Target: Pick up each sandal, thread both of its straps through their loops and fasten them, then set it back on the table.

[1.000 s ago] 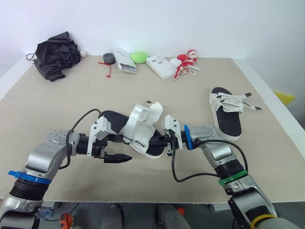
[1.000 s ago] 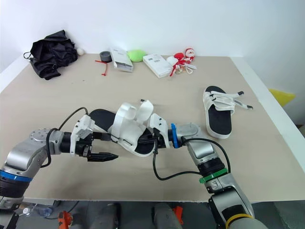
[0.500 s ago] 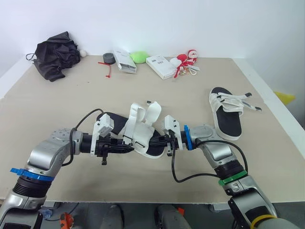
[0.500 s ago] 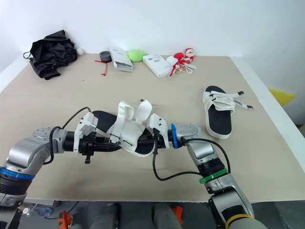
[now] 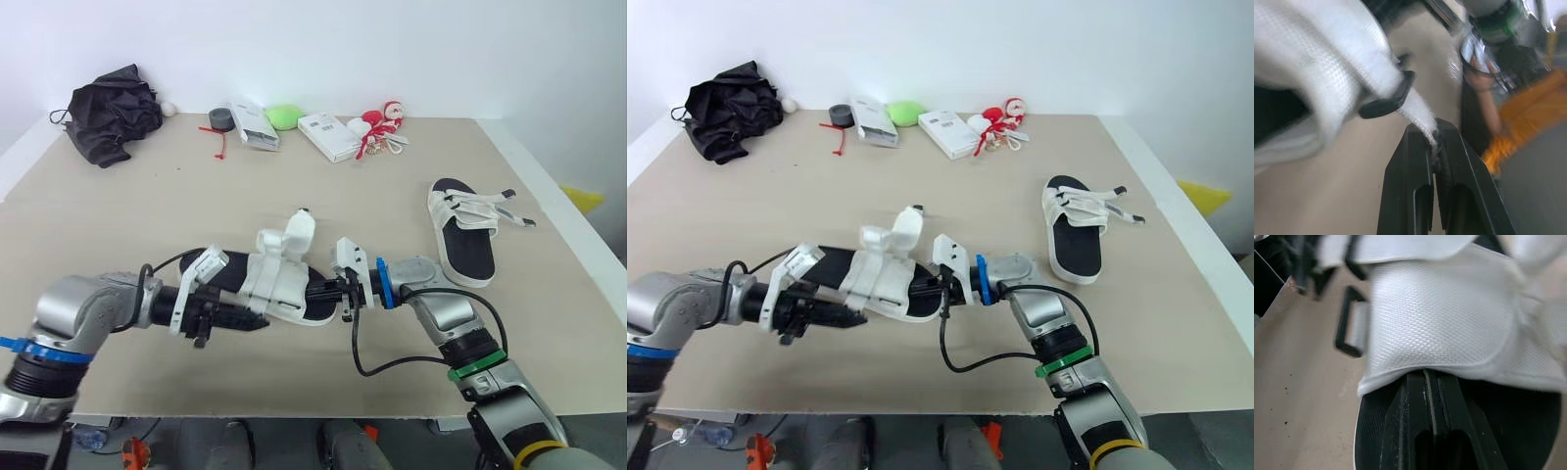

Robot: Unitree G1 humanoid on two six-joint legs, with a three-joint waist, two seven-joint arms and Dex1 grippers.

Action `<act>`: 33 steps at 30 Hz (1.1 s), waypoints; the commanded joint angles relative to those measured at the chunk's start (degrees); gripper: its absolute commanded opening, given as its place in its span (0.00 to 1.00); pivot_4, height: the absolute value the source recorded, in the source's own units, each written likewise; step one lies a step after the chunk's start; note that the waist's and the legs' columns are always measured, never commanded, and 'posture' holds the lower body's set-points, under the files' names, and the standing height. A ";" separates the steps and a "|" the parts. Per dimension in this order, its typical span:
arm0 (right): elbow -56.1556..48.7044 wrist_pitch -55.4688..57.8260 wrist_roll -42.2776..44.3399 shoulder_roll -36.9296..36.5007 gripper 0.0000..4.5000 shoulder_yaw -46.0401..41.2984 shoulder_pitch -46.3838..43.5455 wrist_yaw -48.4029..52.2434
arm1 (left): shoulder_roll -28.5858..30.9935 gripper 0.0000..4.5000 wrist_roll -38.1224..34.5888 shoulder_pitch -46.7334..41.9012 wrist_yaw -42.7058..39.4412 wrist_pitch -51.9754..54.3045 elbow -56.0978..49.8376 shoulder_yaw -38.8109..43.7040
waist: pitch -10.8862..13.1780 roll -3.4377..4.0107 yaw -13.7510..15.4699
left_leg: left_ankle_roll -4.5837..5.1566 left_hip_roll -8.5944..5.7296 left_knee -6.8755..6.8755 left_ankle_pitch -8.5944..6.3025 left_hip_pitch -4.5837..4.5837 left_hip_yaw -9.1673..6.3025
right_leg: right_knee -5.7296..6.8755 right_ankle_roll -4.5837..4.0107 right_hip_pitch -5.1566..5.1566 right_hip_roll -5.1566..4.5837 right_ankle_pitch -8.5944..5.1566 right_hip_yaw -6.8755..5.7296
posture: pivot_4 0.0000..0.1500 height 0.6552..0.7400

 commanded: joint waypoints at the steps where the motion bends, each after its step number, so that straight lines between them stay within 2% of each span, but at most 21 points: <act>1: 2.32 0.67 -1.79 -0.43 0.00 1.74 0.87 -0.42 | 7.78 0.01 1.00 -0.62 -8.75 -3.51 -7.64 -5.05 | 0.01 0.01 -0.01 | 0.00 0.00 -0.02 0.00 0.00 0.00 | 0.00 -0.01 -0.02 0.01 -0.01 0.00 | 1.00 0.98; 3: 2.69 0.44 -1.76 -0.51 0.00 1.83 0.60 -0.30 | 11.00 0.01 3.28 -0.88 -11.12 -6.45 -9.28 -7.68 | 0.04 0.06 0.04 | -0.02 0.00 -0.05 -0.01 0.01 0.00 | 0.00 -0.05 -0.01 0.00 -0.04 -0.01 | 1.00 0.98; 5: 2.96 0.27 -1.57 -0.56 0.00 1.99 0.31 -0.32 | 11.20 0.01 3.62 -2.01 -11.35 -7.85 -9.54 -7.82 | 0.04 0.07 0.18 | -0.02 0.00 -0.04 -0.01 0.00 0.00 | -0.01 -0.07 -0.02 0.00 -0.05 -0.02 | 1.00 0.98; 9: 3.37 0.08 -1.44 -0.50 0.00 2.12 -0.06 -0.27 | 5.20 0.01 3.12 -5.51 -6.60 -8.39 -5.65 -5.48 | 0.05 0.07 0.34 | -0.02 -0.03 0.01 -0.01 -0.01 0.03 | -0.02 -0.07 0.00 -0.04 -0.05 0.00 | 1.00 0.98; 12: 3.59 -0.04 -1.45 -0.41 0.00 2.14 -0.18 -0.32 | -0.44 0.01 6.31 -7.28 0.11 -9.46 -1.38 -4.54 | 0.04 0.07 0.52 | 0.00 -0.05 0.09 0.00 0.00 0.03 | -0.02 -0.04 0.04 -0.04 -0.02 -0.01 | 1.00 0.98; 18: 1.60 2.50 -0.37 -1.91 0.00 1.79 0.18 0.87 | -3.60 0.01 12.99 -4.94 4.54 -16.50 3.13 -5.36 | 0.05 0.08 0.71 | -0.07 -0.15 0.20 0.13 -0.02 0.04 | -0.02 0.12 0.07 -0.15 0.18 0.04 | 1.00 0.98; 26: -2.91 7.88 0.95 -4.45 0.00 1.87 0.32 1.99 | -4.89 0.01 13.46 -2.83 5.16 -17.14 4.56 -4.72 | 0.05 0.08 1.43 | -0.09 -0.22 0.13 0.13 -0.09 0.03 | -0.13 0.22 0.07 -0.22 0.13 0.04 | 1.00 0.98; 33: -4.88 9.60 2.62 -4.17 0.00 -0.39 -1.83 0.73 | -6.36 0.01 9.27 -2.12 5.06 -12.88 1.89 -2.98 | 0.06 0.09 1.87 | -0.09 -0.21 0.12 0.12 -0.11 0.03 | -0.14 0.23 0.05 -0.22 0.12 0.04 | 1.00 0.98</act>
